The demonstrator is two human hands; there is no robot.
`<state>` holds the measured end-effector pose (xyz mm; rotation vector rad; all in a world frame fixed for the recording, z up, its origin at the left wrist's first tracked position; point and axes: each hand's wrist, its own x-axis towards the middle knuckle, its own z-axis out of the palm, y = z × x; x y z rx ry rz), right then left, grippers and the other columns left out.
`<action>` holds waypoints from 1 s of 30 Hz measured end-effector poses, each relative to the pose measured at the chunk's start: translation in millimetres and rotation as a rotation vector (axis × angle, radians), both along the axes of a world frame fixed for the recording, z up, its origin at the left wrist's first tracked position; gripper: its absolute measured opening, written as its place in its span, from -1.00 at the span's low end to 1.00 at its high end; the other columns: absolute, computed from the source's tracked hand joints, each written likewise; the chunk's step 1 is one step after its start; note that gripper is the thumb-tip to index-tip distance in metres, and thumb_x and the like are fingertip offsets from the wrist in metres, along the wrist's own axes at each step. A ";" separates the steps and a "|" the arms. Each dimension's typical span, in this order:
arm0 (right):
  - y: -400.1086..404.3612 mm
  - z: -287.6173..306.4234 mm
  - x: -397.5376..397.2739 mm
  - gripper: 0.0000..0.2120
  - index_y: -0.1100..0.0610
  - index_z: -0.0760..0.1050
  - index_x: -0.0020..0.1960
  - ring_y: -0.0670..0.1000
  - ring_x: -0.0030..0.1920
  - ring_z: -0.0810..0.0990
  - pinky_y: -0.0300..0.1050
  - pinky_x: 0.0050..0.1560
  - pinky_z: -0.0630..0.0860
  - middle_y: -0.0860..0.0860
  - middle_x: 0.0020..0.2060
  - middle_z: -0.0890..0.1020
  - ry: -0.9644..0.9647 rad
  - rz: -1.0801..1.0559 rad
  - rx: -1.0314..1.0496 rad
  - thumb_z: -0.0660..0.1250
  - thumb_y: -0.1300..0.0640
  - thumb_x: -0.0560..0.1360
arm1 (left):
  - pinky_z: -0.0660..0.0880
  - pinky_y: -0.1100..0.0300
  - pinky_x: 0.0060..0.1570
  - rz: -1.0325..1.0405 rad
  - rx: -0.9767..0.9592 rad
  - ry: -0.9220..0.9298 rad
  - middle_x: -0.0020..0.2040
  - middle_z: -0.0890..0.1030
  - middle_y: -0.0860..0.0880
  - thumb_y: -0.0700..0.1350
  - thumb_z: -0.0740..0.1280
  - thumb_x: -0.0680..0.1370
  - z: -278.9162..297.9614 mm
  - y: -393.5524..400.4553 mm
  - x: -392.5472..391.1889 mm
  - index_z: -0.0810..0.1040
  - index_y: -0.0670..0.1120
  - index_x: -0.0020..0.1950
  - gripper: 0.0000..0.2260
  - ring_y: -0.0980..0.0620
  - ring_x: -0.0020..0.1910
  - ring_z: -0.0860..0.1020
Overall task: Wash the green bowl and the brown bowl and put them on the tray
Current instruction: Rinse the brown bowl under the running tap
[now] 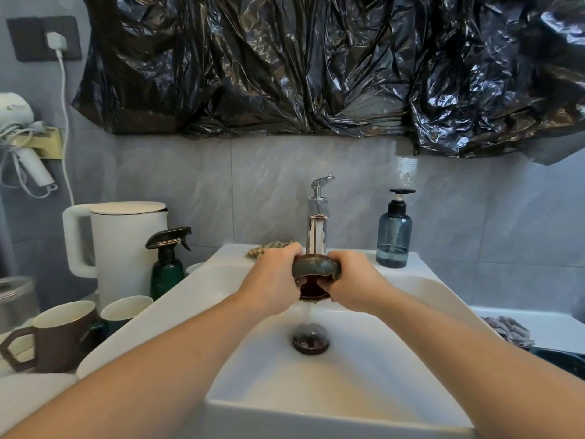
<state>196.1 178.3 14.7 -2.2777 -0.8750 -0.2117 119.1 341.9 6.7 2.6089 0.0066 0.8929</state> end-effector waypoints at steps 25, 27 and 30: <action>-0.4 2.6 -8.2 -0.82 0.08 0.28 0.28 0.07 -0.41 0.63 -0.18 -0.48 0.53 0.19 0.01 0.59 0.217 0.007 -0.071 0.07 0.07 0.71 | 0.53 0.02 -0.12 0.038 -0.104 0.031 -0.13 0.62 0.04 -0.04 0.34 0.63 0.7 -1.3 3.4 0.50 0.06 -0.02 -0.95 -0.03 -0.13 0.56; -0.7 1.7 -8.0 -0.81 0.08 0.33 0.26 0.06 -0.40 0.60 -0.17 -0.47 0.53 0.15 -0.04 0.59 0.190 -0.010 -0.116 0.05 0.10 0.69 | 0.55 0.09 -0.31 -0.003 -0.147 0.081 -0.15 0.65 0.05 -0.02 0.35 0.62 0.2 0.2 2.1 0.51 0.10 -0.02 -0.96 0.02 -0.24 0.62; -1.7 3.1 -8.7 -0.78 0.09 0.44 0.23 0.05 -0.39 0.59 -0.16 -0.42 0.54 0.11 -0.11 0.61 0.162 -0.017 -0.124 0.06 0.12 0.70 | 0.50 0.18 -0.46 -0.037 -0.189 0.120 -0.12 0.67 0.05 -0.03 0.34 0.62 1.3 1.0 -0.8 0.54 0.12 -0.01 -0.97 0.05 -0.32 0.64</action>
